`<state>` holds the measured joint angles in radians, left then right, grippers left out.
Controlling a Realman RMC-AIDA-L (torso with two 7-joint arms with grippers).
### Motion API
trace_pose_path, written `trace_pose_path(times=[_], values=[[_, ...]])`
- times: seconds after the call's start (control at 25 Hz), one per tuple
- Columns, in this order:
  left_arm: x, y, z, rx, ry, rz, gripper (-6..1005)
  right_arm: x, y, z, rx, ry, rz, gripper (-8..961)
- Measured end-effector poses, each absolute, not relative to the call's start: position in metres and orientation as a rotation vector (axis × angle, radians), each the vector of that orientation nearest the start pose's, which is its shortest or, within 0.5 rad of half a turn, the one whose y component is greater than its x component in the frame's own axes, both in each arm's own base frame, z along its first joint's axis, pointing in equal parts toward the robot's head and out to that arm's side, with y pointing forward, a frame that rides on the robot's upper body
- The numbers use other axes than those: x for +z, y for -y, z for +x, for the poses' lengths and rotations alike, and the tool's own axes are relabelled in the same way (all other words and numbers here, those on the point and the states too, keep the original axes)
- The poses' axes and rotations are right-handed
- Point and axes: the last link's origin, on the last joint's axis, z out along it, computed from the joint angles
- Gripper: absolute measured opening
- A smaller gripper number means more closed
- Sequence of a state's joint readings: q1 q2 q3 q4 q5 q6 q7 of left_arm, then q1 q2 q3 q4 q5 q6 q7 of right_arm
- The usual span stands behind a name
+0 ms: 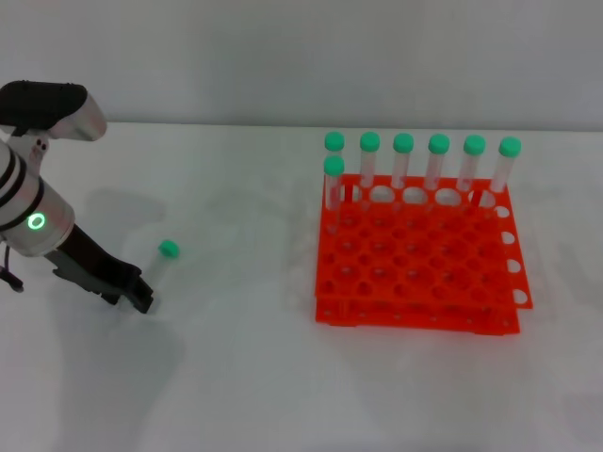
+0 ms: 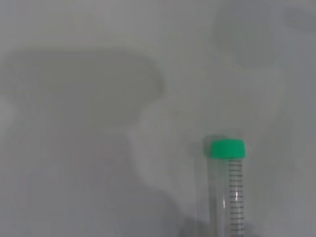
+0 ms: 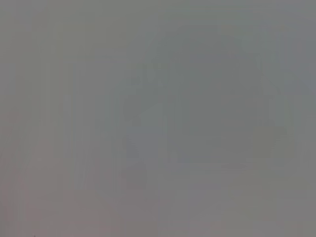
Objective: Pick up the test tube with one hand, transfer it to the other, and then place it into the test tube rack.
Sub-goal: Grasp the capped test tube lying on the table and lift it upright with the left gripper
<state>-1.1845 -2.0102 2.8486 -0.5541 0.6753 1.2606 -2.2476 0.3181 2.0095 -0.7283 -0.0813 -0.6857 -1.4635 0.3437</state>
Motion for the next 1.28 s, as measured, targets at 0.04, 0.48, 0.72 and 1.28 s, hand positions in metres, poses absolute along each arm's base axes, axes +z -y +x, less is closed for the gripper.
trace_pose_path(times=[0.04,0.48,0.72,1.28], values=[[0.031,-0.413,-0.271,0.528,1.477,-2.219,580,0.073,-0.284,0.372,0.775,-0.392,-1.439,861],[0.028,-0.412,-0.271,0.554,1.482,-2.221,407,0.072,-0.285,0.371,0.778,-0.389,-1.444,861],[0.027,-0.413,-0.268,0.565,1.475,-2.218,194,0.072,-0.286,0.371,0.776,-0.391,-1.445,861],[0.036,-0.436,-0.232,0.163,1.243,-2.397,195,0.064,-0.284,0.356,0.878,-0.369,-1.559,860]])
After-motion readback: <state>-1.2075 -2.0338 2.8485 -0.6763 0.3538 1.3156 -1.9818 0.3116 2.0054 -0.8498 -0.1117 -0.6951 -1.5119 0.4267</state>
